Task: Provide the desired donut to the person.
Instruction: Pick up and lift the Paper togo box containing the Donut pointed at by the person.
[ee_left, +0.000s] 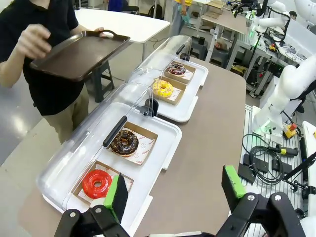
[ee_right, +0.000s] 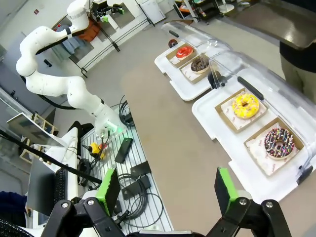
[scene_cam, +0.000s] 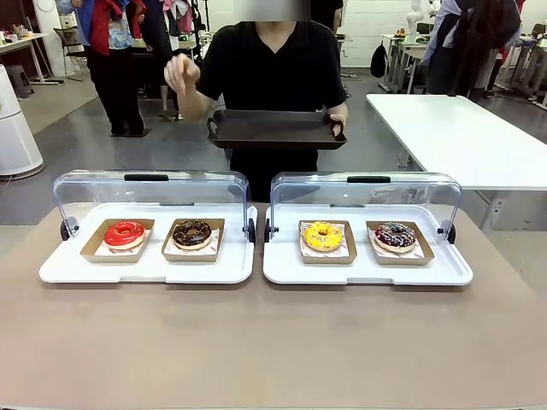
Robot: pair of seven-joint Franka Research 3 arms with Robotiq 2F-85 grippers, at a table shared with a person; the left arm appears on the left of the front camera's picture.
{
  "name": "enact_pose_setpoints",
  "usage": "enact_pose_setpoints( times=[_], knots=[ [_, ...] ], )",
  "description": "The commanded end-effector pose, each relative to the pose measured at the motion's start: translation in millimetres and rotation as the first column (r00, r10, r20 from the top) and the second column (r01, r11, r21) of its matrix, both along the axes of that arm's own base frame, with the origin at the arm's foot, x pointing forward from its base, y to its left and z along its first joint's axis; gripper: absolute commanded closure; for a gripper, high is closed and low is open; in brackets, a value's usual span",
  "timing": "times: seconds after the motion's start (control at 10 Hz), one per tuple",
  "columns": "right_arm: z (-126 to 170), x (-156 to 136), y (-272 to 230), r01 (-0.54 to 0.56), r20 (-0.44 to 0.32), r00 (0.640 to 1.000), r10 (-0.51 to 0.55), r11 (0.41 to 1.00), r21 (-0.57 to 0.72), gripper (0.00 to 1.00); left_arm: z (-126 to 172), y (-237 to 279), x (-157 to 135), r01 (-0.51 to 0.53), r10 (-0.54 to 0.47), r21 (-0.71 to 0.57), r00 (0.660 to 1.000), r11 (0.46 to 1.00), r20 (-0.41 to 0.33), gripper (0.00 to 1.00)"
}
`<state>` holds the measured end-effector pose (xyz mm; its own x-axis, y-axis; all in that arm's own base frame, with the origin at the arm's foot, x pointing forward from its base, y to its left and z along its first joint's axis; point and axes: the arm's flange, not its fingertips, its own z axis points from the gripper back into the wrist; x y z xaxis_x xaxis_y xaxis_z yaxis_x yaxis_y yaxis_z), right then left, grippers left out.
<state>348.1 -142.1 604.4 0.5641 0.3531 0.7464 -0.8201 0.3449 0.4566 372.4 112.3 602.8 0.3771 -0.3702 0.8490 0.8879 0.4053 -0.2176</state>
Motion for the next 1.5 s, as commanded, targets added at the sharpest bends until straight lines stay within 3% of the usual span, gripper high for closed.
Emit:
enact_pose_setpoints(
  times=[0.0,1.4],
  knots=[
    [-0.6,0.6,-0.6,-0.006,0.004,1.0,0.006,1.0,0.014,0.0,2.4,-0.3,0.0,-0.002,0.002,-0.009,1.0,1.0,-0.003,0.0],
    [-0.6,0.6,-0.6,-0.006,0.004,1.0,0.006,1.0,0.014,0.0,2.4,-0.3,0.0,-0.002,0.002,-0.009,1.0,1.0,-0.003,0.0]
  ],
)
